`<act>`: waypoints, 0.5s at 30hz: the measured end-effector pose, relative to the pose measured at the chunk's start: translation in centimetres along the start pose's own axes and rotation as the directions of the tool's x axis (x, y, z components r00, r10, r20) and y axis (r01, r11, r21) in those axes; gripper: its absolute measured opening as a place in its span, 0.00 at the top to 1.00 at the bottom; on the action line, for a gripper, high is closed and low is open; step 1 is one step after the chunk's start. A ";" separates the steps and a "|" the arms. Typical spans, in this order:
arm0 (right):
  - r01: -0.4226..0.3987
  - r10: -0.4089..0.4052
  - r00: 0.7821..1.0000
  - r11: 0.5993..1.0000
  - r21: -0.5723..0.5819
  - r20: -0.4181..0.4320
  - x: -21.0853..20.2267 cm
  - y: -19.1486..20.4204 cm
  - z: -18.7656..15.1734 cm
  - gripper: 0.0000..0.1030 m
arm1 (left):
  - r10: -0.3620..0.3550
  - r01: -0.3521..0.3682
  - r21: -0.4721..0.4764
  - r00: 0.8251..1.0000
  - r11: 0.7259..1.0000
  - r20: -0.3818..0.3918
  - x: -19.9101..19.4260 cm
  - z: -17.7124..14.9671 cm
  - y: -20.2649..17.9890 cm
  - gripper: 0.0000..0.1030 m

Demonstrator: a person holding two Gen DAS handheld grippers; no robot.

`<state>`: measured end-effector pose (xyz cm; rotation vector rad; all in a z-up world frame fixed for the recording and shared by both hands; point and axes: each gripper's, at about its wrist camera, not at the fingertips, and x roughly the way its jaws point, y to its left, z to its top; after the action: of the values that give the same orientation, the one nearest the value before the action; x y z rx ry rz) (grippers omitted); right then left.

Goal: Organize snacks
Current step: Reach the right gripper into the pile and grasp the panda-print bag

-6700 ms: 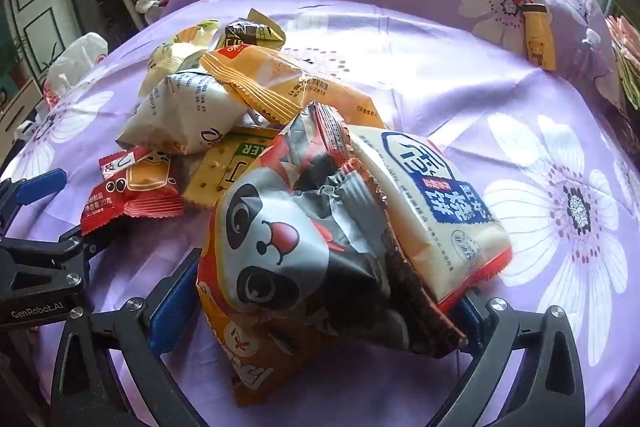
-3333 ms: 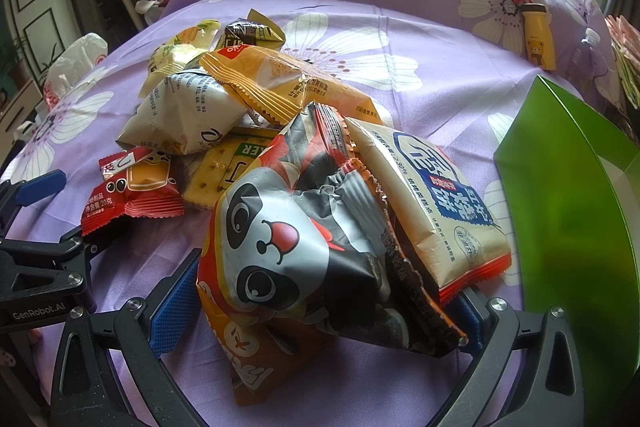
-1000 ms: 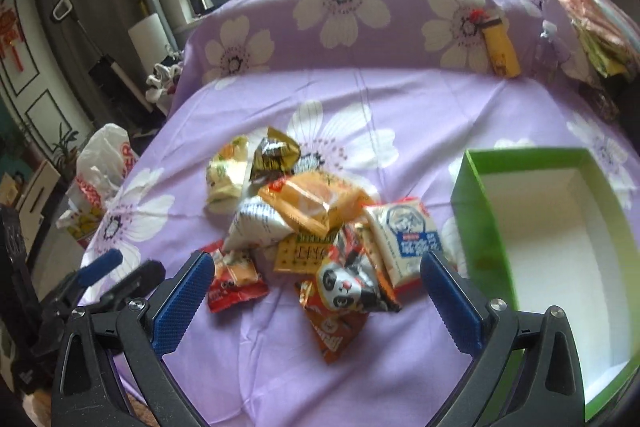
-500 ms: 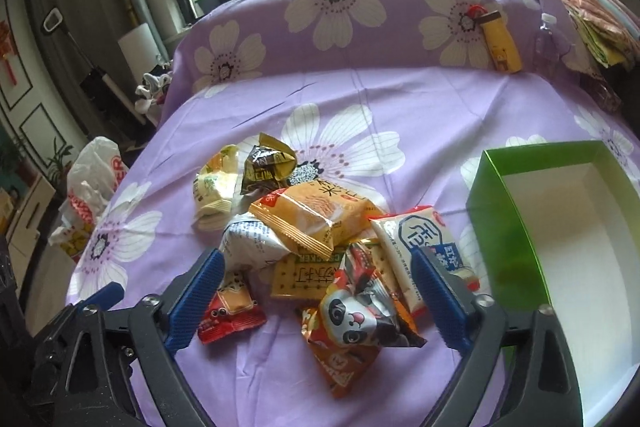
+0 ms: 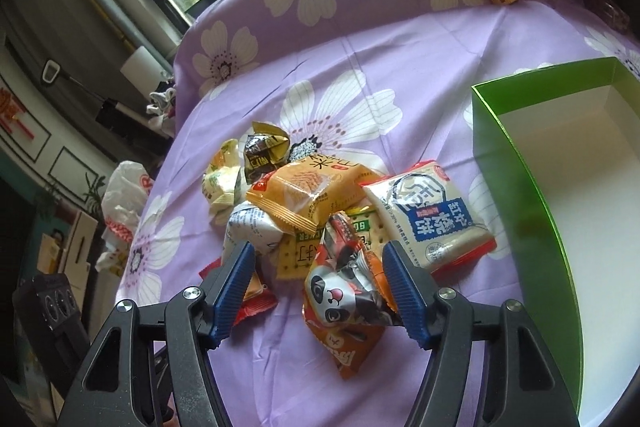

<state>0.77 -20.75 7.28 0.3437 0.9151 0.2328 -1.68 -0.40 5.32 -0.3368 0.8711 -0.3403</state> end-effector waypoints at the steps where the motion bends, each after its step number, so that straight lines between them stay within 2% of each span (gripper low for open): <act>1: -0.004 0.004 1.000 1.000 0.000 -0.012 0.3 0.0 0.0 0.33 | -0.004 0.004 -0.002 1.000 1.000 -0.003 0.0 0.0 0.0 0.05; 5: 0.046 -0.046 0.998 0.999 0.001 -0.034 1.0 -0.1 -0.1 0.33 | -0.004 0.004 -0.006 1.000 1.000 -0.016 0.3 -0.1 0.0 0.06; 15: 0.076 -0.072 0.991 0.997 0.030 -0.112 2.8 -1.1 -0.6 0.33 | -0.046 0.046 -0.014 0.998 0.999 -0.039 0.8 -0.3 0.0 0.13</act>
<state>2.03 -20.65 4.49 0.3303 1.0399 0.1696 -1.47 -0.80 4.57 -0.3636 0.9060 -0.3850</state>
